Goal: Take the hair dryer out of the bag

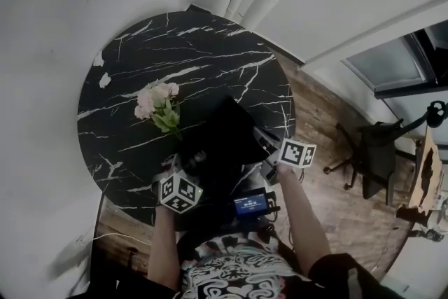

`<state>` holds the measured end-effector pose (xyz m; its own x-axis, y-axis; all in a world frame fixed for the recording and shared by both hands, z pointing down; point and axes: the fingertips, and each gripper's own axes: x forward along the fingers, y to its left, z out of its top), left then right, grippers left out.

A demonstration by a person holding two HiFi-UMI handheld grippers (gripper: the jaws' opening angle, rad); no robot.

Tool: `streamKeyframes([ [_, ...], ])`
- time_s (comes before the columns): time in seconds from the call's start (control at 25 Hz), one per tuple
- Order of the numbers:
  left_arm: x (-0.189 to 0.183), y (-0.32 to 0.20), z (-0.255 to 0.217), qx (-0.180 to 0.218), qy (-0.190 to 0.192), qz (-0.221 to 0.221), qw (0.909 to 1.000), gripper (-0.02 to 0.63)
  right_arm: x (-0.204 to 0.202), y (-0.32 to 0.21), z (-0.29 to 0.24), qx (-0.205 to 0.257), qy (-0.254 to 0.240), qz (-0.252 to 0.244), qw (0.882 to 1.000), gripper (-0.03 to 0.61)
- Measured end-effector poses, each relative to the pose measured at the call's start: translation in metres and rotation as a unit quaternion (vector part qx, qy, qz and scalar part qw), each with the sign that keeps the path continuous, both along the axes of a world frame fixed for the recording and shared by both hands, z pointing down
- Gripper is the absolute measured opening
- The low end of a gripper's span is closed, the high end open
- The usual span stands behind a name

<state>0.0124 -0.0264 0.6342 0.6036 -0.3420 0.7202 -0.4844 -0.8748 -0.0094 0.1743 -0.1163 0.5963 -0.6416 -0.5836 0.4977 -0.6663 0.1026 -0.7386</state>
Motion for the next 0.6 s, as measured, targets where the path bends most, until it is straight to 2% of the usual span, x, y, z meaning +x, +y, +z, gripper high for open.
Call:
streamKeyframes([
  [0.6,-0.009,0.013,-0.004,-0.012,0.019,-0.015,0.9996,0.207,0.012,0.001,0.003,-0.007,0.031,0.019,0.999,0.023],
])
